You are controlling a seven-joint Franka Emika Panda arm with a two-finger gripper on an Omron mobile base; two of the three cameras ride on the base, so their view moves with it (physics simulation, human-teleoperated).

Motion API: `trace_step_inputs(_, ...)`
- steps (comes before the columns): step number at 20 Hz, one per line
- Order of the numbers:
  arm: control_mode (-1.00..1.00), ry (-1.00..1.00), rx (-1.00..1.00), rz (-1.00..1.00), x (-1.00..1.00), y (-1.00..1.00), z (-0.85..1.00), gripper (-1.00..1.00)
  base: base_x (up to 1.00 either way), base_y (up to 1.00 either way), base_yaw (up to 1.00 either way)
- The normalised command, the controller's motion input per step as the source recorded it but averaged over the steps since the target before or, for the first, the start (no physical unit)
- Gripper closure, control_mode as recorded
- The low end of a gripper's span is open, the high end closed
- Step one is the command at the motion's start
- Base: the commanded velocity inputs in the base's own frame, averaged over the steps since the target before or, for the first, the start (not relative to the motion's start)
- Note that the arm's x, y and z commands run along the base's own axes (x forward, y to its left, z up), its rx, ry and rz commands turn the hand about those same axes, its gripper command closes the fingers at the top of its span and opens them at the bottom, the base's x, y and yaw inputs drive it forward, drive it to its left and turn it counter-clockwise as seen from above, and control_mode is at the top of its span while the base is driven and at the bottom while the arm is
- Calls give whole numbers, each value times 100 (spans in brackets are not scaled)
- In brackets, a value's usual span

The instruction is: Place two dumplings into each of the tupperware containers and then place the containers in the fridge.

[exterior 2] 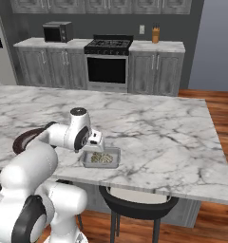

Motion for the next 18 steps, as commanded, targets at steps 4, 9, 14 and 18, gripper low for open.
trace_step_inputs(4, -100, 0, 0, 30, 9, 44, 0, -100, 0, 0, 0)
trace_step_inputs(9, -100, 1, 0, 17, 35, 44, -1, -100, 0, 0, 0)
trace_step_inputs(14, -100, 8, 0, 0, 52, 19, -23, -100, 0, 0, 0)
trace_step_inputs(18, -100, 9, 0, -4, 26, -1, -30, -100, 0, 0, 0)
